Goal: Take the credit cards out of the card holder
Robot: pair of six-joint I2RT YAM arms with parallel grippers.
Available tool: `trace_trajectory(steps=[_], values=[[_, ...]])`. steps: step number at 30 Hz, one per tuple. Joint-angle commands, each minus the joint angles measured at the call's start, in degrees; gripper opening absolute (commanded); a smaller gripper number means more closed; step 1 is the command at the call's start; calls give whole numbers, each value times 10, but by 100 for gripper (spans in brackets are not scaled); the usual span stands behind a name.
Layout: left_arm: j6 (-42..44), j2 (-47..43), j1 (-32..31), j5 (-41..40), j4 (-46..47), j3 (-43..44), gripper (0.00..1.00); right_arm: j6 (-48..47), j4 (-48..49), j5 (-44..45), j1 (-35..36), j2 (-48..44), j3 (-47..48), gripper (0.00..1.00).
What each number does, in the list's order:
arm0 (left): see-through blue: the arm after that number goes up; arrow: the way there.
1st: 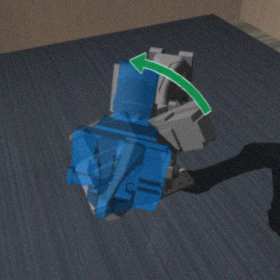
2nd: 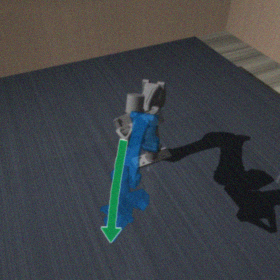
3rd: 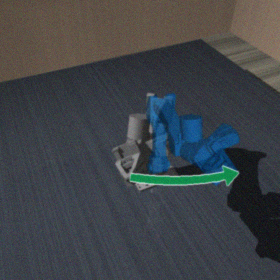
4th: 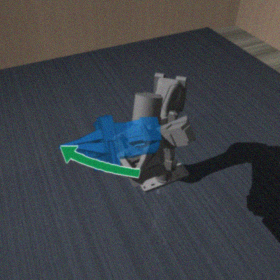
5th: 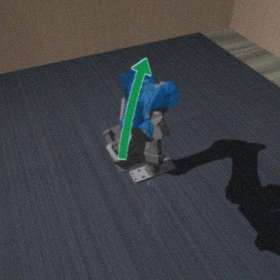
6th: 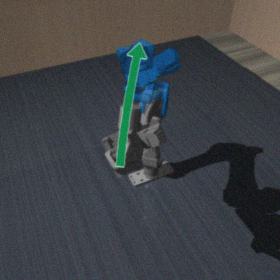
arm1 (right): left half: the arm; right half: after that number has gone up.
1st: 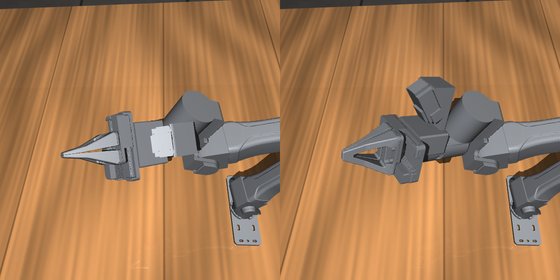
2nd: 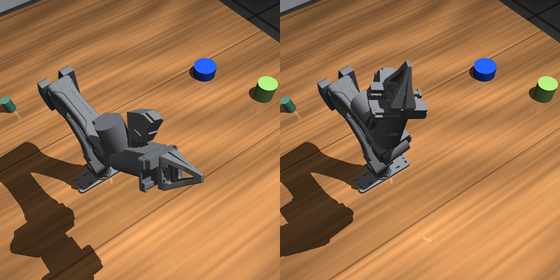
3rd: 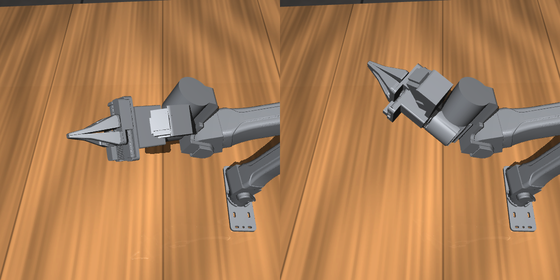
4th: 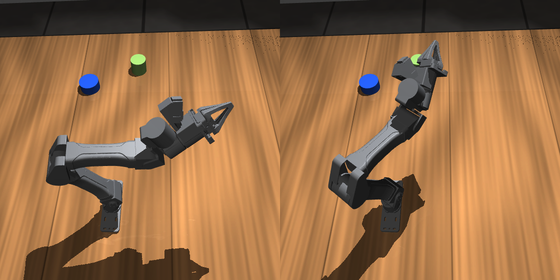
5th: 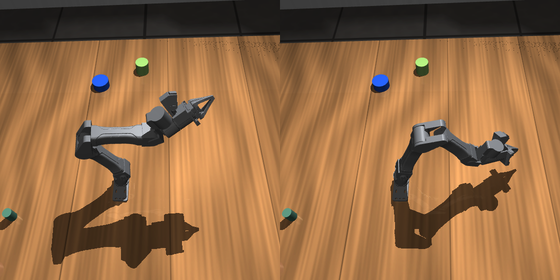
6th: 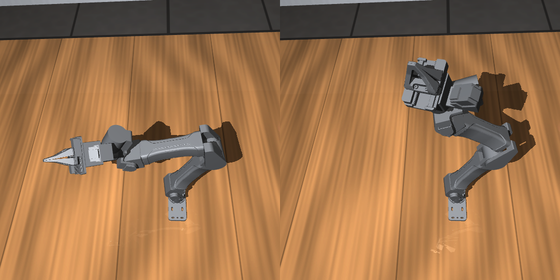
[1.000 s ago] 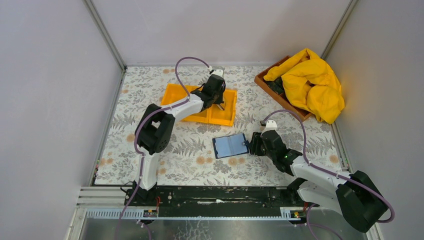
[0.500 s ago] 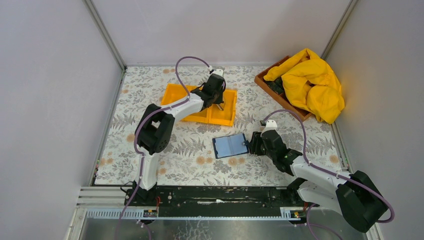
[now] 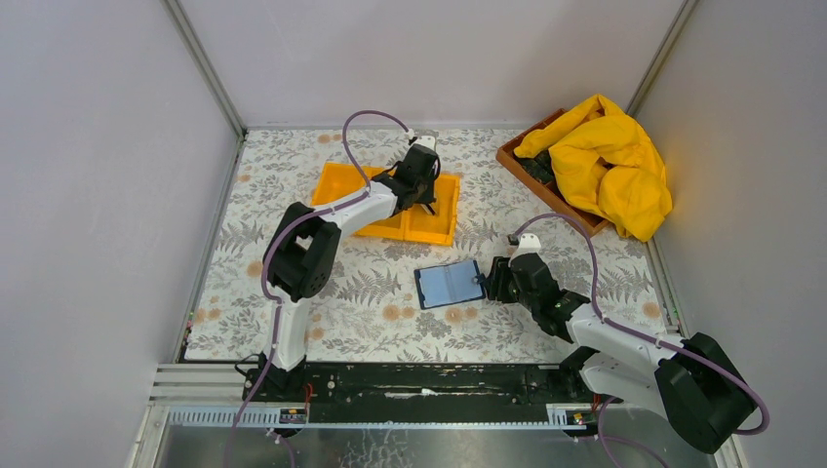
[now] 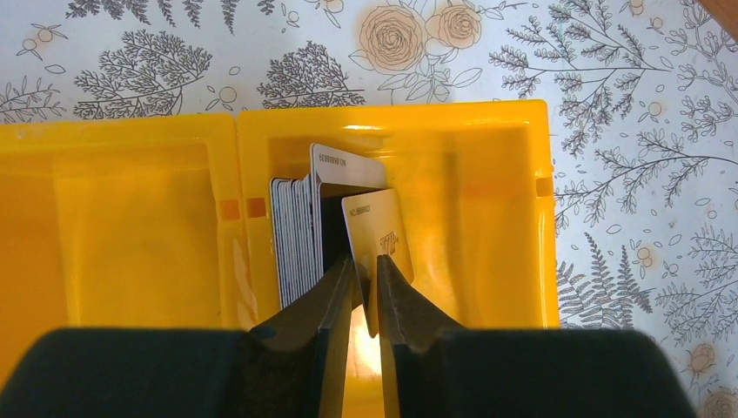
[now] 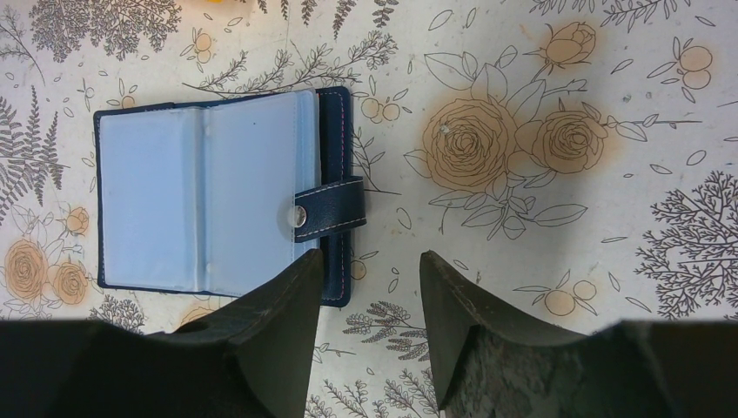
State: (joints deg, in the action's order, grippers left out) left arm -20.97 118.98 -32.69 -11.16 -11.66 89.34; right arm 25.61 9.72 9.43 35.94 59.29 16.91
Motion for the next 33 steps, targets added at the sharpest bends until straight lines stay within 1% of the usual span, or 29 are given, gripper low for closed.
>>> trace_trajectory(steps=[1,5,7,11,13,17,24,33], values=[[7,7,3,-13,-16,16,23,4,18,1,-5,-1,2,52],[10,4,3,-21,-18,16,23,4,18,1,-5,-1,2,52],[11,1,3,-26,-19,16,21,4,18,0,-5,-1,2,52],[15,-3,4,-34,-21,16,5,4,19,0,-5,-1,2,52],[15,-3,5,-35,-22,16,3,4,18,-1,-5,0,2,52],[15,-5,6,-37,-22,15,4,4,19,-2,-5,0,2,52],[17,-7,7,-42,-22,15,16,4,20,-3,-6,0,2,52],[19,-13,8,-52,-23,12,17,3,20,-4,-6,-1,1,52]])
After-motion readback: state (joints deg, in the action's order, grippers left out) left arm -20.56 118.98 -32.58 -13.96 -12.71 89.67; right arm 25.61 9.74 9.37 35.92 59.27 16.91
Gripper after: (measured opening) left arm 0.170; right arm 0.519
